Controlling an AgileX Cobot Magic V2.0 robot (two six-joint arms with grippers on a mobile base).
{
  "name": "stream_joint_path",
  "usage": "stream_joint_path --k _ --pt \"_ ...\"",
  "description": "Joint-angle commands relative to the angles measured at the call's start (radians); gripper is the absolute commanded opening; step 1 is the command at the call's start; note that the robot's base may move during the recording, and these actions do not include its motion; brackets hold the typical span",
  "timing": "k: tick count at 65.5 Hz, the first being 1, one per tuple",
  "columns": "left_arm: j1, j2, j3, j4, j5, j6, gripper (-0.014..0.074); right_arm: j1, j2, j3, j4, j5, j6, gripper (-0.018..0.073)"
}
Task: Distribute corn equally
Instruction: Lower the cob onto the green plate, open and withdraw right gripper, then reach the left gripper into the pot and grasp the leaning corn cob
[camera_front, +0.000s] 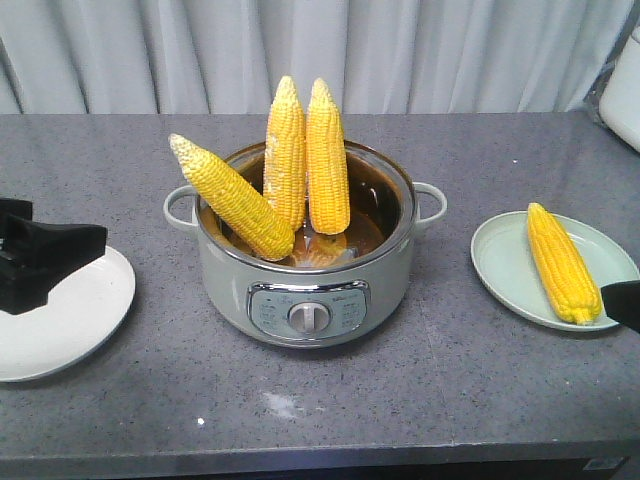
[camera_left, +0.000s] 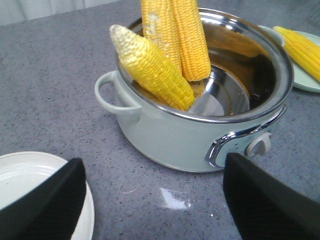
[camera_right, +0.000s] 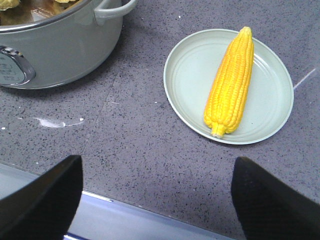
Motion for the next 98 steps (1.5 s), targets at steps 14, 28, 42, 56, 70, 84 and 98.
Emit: stream_joint_path --k 14,28,42,56,70,84,98 --pt "-0.005 0.165 -0.062 -0.296 -0.131 0.22 0.057 0.002 -0.005 -0.025 -0.003 -0.046 -0.002 0.0577" --pt "-0.005 0.317 -0.175 -0.298 -0.127 0.238 0.057 0.002 -0.005 -0.025 -0.003 -0.039 -0.002 0.0577" --pt "-0.005 0.452 -0.285 -0.301 -0.124 0.255 0.057 0.002 -0.005 -0.025 -0.003 -0.039 -0.002 0.0577" --pt "-0.009 0.595 -0.417 -0.328 -0.085 0.283 0.057 0.002 -0.005 -0.025 -0.003 -0.039 -0.002 0.0577" --pt "-0.027 0.69 -0.502 -0.426 -0.066 0.369 0.0569 0.002 -0.005 -0.025 -0.003 -0.039 -0.002 0.0577" --pt "-0.083 0.747 -0.531 -0.448 -0.074 0.423 0.0568 0.002 -0.005 -0.025 -0.003 -0.039 -0.002 0.0577" --pt "-0.089 0.764 -0.53 -0.448 -0.087 0.43 0.0461 0.002 -0.005 -0.025 -0.003 -0.038 -0.002 0.0577"
